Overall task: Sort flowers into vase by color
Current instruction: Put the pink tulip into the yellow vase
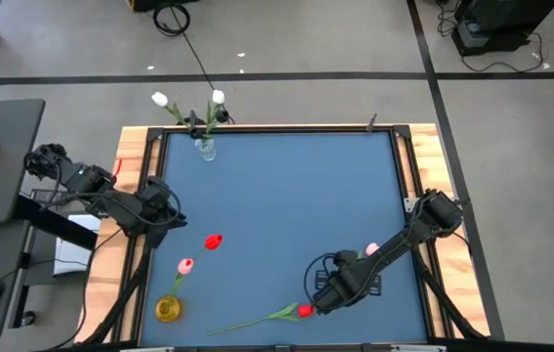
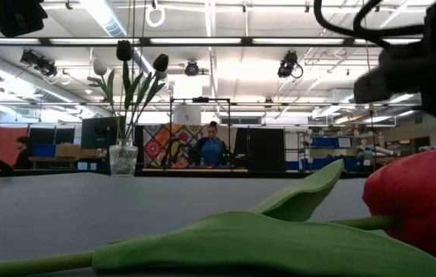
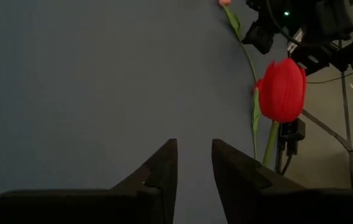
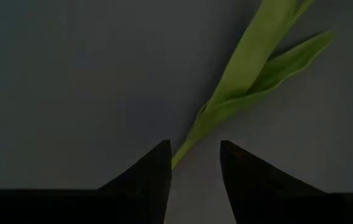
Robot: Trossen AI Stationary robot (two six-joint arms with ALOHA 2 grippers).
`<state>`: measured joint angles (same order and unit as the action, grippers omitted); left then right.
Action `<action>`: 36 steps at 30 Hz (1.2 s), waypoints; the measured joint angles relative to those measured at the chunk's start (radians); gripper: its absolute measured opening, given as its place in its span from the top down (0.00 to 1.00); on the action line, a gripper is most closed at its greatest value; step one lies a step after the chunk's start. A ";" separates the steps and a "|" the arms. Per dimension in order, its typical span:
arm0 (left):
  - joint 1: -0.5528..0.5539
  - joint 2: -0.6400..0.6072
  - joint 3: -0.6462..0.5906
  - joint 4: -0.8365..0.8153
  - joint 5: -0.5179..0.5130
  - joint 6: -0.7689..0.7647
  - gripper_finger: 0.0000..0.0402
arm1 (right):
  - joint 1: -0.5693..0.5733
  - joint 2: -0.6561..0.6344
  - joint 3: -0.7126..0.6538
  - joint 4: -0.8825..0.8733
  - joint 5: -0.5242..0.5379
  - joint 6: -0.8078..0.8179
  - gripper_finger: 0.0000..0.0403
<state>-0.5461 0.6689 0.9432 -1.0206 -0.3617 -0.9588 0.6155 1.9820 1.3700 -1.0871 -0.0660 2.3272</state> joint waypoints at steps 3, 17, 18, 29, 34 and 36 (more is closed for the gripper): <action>0.000 -0.001 0.000 0.000 0.008 0.000 0.74 | 0.000 0.000 -0.059 0.135 -0.015 0.004 0.64; 0.000 -0.001 0.000 -0.001 0.017 -0.006 0.74 | -0.008 -0.005 -0.105 0.178 0.033 -0.061 0.83; 0.000 -0.001 0.000 -0.001 0.018 -0.001 0.74 | -0.008 -0.004 -0.105 0.178 0.036 -0.074 0.88; 0.000 -0.001 0.000 0.000 0.012 0.005 0.74 | -0.017 -0.049 -0.117 0.134 0.200 -0.167 0.99; 0.000 -0.001 0.000 0.000 -0.037 0.005 0.74 | -0.046 -0.137 -0.114 0.113 0.335 -0.200 0.99; 0.000 -0.001 0.000 0.003 -0.064 0.005 0.74 | -0.064 -0.169 -0.114 0.120 0.401 -0.240 0.99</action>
<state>-0.5461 0.6678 0.9432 -1.0175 -0.4254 -0.9539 0.5510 1.8130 1.2564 -0.9675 0.3345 2.0869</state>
